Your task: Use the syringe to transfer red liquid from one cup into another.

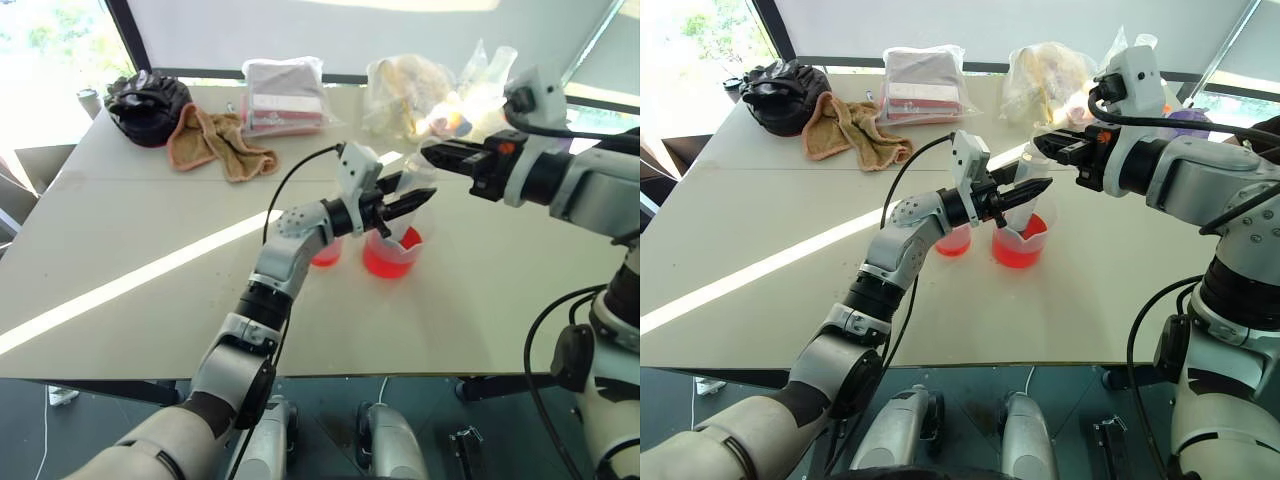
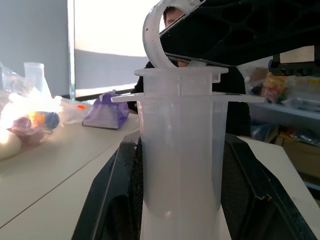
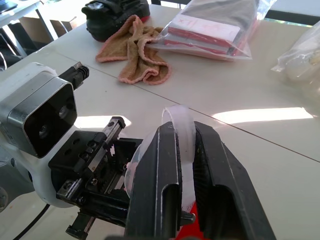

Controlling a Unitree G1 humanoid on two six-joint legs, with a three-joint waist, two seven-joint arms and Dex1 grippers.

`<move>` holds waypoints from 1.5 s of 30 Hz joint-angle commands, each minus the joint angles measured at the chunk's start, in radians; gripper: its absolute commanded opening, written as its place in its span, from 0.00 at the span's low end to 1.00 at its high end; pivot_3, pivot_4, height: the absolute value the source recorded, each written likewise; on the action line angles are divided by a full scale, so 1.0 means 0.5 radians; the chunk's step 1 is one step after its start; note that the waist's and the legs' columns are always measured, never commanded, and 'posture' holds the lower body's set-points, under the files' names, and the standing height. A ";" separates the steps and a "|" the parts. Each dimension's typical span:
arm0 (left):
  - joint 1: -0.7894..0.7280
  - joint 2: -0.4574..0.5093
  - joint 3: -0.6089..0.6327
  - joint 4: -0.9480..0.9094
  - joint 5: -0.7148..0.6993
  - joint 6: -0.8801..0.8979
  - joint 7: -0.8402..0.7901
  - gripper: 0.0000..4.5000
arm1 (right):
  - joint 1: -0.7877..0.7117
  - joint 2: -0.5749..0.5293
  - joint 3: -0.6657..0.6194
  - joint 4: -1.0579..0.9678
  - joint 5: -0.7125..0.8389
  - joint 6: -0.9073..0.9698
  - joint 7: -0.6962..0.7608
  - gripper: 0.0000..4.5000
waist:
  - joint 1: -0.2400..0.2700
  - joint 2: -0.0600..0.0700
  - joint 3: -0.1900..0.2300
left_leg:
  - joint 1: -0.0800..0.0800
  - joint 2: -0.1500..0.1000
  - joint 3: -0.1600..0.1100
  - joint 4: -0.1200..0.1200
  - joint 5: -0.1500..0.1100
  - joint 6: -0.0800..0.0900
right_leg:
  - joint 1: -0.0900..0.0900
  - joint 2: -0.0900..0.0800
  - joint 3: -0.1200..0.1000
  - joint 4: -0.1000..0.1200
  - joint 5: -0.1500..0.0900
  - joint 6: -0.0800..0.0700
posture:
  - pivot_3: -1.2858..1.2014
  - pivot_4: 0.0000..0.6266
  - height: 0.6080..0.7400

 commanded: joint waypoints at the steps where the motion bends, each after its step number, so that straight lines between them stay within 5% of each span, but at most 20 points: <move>1: 0.020 -0.041 -0.047 -0.080 -0.021 0.033 -0.025 0.32 | -0.121 -0.070 -0.085 -0.002 -0.038 -0.107 0.007 0.01 | -0.001 0.000 0.000 | 0.000 0.000 0.000 0.000 0.000 0.000 | 0.000 0.000 0.000 0.000 0.000 0.000 | 0.52 0.24 1.00; 45: 0.076 0.002 -0.070 -0.141 -0.054 0.186 -0.019 0.32 | -0.279 -0.132 -0.162 0.183 -0.033 -0.235 0.108 0.01 | -0.001 0.000 0.000 | -0.002 0.000 0.000 0.000 0.000 0.000 | -0.001 0.000 0.000 -0.001 -0.002 -0.003 | 0.52 0.24 1.00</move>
